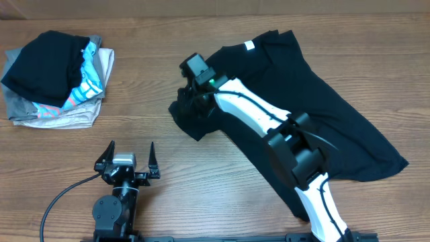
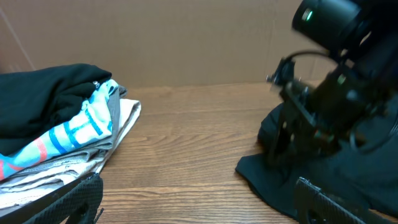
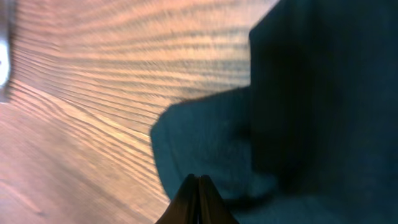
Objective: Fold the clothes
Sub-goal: 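Drag the grasped shirt edge toward the table center with right gripper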
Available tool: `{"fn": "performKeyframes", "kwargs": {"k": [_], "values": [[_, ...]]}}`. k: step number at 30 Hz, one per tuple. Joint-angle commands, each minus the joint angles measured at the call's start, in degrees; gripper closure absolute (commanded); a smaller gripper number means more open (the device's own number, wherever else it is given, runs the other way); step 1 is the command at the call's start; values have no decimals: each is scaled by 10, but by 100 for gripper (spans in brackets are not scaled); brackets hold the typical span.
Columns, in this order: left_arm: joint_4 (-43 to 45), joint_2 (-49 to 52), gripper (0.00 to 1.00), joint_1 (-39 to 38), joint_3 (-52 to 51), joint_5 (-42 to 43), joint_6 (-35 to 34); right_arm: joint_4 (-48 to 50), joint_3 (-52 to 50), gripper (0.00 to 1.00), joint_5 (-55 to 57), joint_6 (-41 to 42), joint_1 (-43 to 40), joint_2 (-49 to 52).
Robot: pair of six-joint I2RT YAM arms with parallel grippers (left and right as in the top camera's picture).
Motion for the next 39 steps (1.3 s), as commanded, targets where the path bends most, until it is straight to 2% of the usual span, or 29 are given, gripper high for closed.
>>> {"fn": "performKeyframes", "kwargs": {"k": [1, 15, 22, 39], "values": [[2, -5, 0, -5, -4, 6, 11, 7, -6, 96, 14, -1, 1, 23], [2, -5, 0, -5, -4, 7, 11, 9, -6, 96, 19, 1, 30, 33], [2, -5, 0, -5, -4, 6, 11, 8, -6, 96, 70, 1, 90, 33], [2, -5, 0, -5, -4, 6, 11, 44, -6, 96, 61, 5, 206, 33]]}}
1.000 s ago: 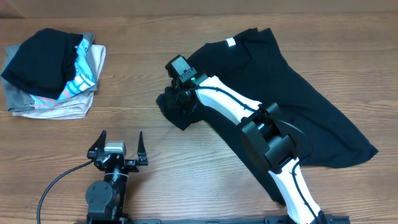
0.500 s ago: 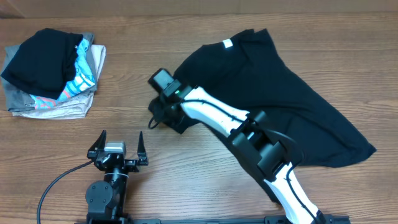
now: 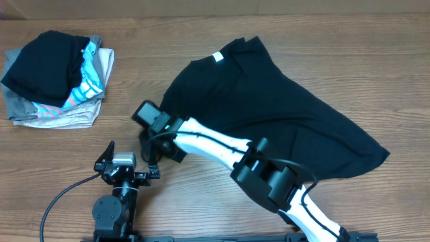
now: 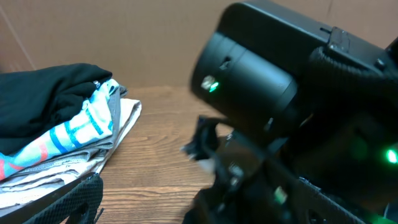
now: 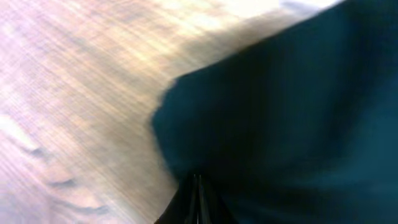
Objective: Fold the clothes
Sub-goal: 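Drag the grasped shirt edge toward the table center with right gripper, then release the shirt and lift the right gripper back to the right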
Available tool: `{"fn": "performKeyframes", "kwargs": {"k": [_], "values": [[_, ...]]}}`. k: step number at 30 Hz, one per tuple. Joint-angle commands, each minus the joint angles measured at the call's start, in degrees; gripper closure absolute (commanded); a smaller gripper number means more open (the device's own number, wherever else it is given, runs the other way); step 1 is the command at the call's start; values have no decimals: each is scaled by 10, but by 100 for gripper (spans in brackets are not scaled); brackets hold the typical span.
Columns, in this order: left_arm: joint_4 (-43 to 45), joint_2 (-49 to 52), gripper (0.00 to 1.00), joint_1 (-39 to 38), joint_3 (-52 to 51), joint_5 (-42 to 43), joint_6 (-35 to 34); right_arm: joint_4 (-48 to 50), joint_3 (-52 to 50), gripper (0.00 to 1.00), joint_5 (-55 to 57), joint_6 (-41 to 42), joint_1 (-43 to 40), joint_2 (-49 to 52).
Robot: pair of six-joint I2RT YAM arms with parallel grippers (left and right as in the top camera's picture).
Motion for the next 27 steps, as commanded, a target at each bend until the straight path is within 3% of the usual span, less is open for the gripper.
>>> {"fn": "performKeyframes", "kwargs": {"k": [1, 7, 12, 19, 27], "values": [[3, -5, 0, -5, -4, 7, 11, 9, -3, 96, -1, 3, 30, 6], [3, -5, 0, -5, -4, 7, 11, 33, -2, 96, 0, 2, 50, 6], [3, -5, 0, -5, -4, 7, 11, 39, 14, 96, 0, -47, 32, 3], [3, -5, 0, -5, -4, 7, 11, -38, 86, 95, 25, -50, -71, -18], [3, -5, 0, -5, -4, 7, 11, -192, 147, 93, 26, -49, -200, -19]]}}
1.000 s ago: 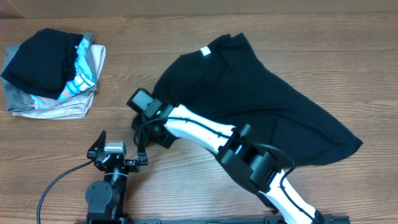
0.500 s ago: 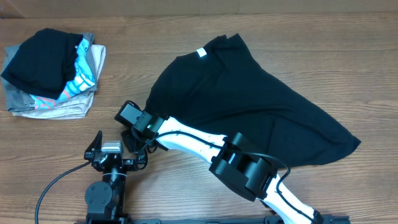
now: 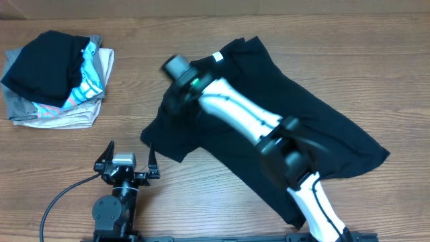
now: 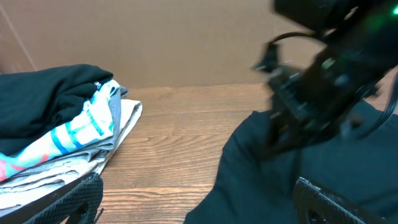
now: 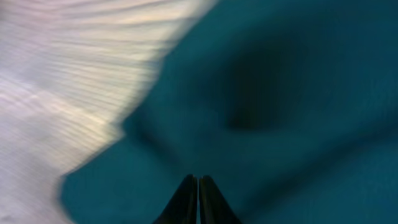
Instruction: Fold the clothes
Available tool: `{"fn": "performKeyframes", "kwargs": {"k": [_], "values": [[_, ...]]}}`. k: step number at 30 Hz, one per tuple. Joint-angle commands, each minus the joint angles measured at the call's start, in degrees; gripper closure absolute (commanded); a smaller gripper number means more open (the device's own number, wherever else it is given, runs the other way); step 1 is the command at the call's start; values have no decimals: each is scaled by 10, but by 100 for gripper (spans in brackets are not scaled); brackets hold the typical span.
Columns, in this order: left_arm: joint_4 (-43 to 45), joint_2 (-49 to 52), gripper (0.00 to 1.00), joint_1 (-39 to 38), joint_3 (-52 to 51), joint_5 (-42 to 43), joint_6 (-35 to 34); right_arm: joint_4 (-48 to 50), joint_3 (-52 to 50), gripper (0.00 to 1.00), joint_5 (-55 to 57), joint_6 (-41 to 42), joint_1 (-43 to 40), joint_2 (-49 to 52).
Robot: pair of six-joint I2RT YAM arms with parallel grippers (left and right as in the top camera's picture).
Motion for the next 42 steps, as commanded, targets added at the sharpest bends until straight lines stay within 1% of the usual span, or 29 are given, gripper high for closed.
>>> {"fn": "performKeyframes", "kwargs": {"k": [1, 3, 5, 11, 19, 27, 31, 35, 39, 41, 42], "values": [[2, -4, 0, -5, -4, 8, 11, -57, 26, 93, 8, -3, -69, -22], [2, -4, 0, -5, -4, 8, 11, -89, 25, 93, 10, -3, -106, -22], [2, -4, 0, -5, -4, 8, 11, -127, 25, 96, 29, -3, -149, -22], [2, -4, 0, -5, -4, 8, 11, -230, 25, 96, 83, -1, -278, -22], [2, -4, 0, -5, -4, 8, 11, -307, 17, 96, 82, 3, -426, -22], [2, -4, 0, -5, -4, 8, 11, -394, 15, 96, 82, 3, -540, -22], [2, -4, 0, -5, -4, 8, 11, -437, 15, 96, 83, 3, -579, -22], [2, -4, 0, -5, -4, 8, 11, -441, 0, 96, 83, 1, -592, -22], [2, -4, 0, -5, -4, 8, 11, -417, -63, 96, 84, 1, -594, -22], [2, -4, 0, -5, -4, 8, 11, -395, -92, 96, 94, 1, -595, -22], [2, -4, 0, -5, -4, 8, 11, -366, -117, 96, 103, 1, -596, -22]]}}
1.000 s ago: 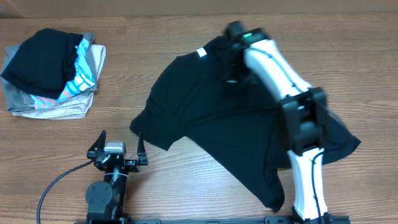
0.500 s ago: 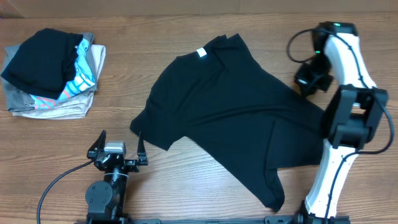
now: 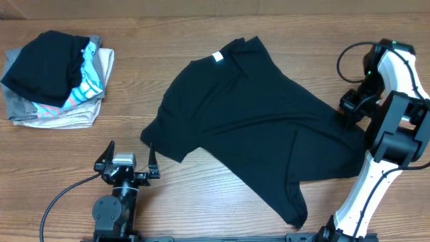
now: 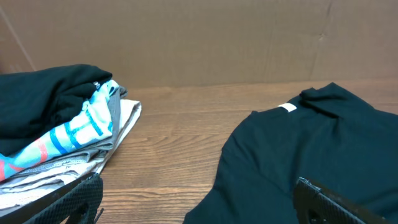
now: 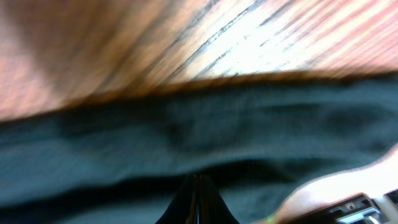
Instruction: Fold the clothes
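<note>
A black T-shirt point(image 3: 248, 114) lies spread across the middle of the table, with its white neck tag point(image 3: 216, 57) at the far side. It also shows in the left wrist view point(image 4: 298, 149). My right gripper point(image 3: 348, 111) is at the shirt's right edge. In the blurred right wrist view its fingers point(image 5: 198, 182) are pressed together on a dark ridge of the cloth point(image 5: 124, 143). My left gripper point(image 3: 131, 149) stands open near the front edge, just left of the shirt's near sleeve, with nothing between its fingers point(image 4: 62, 199).
A pile of folded clothes point(image 3: 57, 81), black on top over striped and grey pieces, sits at the far left and fills the left of the left wrist view point(image 4: 56, 130). Bare wooden table point(image 3: 148, 87) lies between pile and shirt.
My right gripper was over the shirt's upper left part, by the collar, and is now at the shirt's right edge, shut on the cloth. The shirt's far right corner sits further in.
At first my right gripper held the bunched left sleeve near the shirt's middle. Then it was at the front left with the sleeve drawn out. Then the sleeve lay flat and the gripper was by the collar. Now it is at the right edge. The left arm stayed still.
</note>
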Available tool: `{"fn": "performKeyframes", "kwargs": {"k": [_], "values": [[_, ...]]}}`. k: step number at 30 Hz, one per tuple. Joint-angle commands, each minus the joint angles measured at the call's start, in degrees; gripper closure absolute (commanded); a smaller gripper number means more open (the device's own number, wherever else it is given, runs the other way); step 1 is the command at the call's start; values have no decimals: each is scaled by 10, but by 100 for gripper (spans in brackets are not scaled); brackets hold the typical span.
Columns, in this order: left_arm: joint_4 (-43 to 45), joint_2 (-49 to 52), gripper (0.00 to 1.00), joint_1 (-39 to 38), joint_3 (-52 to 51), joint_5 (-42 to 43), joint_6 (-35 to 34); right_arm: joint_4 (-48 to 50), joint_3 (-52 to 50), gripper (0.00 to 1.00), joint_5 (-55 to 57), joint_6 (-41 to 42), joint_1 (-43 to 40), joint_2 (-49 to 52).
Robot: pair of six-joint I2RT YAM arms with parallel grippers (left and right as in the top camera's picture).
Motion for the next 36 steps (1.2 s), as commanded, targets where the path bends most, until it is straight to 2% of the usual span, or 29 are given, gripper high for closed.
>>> {"fn": "performKeyframes", "kwargs": {"k": [1, 6, 12, 22, 36], "values": [[2, -4, 0, -5, -4, 7, 11, 45, -51, 96, 20, 1, -2, -18], [2, -4, 0, -5, -4, 7, 11, 108, -102, 96, 31, 3, -2, -18], [2, -4, 0, -5, -4, 7, 11, 229, -164, 96, 76, 20, -7, -17], [2, -4, 0, -5, -4, 7, 11, 391, -166, 96, 78, -7, -18, -12], [2, -4, 0, -5, -4, 7, 11, 596, -166, 96, 93, -105, -28, -12]]}}
